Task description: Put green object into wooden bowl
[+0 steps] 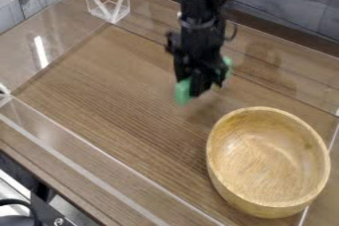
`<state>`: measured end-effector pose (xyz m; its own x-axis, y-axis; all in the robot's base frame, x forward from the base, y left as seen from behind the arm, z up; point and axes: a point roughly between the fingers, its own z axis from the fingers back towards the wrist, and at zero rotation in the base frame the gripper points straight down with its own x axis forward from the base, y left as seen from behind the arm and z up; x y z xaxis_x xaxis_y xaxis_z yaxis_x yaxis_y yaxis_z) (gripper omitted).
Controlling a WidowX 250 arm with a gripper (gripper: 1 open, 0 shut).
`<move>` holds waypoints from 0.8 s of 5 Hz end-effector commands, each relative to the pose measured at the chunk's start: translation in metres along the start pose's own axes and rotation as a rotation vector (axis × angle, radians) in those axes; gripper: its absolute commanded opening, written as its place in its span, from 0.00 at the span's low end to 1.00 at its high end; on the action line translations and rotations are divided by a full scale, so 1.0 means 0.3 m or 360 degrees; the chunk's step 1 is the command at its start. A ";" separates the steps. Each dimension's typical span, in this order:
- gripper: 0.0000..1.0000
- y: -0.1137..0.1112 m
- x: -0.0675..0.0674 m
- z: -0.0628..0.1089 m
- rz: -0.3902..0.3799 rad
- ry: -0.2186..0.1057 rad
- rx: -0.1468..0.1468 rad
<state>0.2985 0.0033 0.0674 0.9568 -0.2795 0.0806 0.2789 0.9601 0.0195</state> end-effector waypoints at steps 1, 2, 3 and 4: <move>0.00 -0.089 -0.004 0.102 -0.0025 -0.0096 0.0027; 0.00 -0.207 -0.012 0.107 -0.0136 -0.0098 -0.0001; 0.00 -0.316 -0.025 0.098 -0.0245 -0.0091 -0.0036; 0.00 -0.391 -0.069 0.075 -0.0303 -0.0083 -0.0060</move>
<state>0.2371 -0.1033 0.0726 0.8806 -0.4677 0.0759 0.4694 0.8830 -0.0059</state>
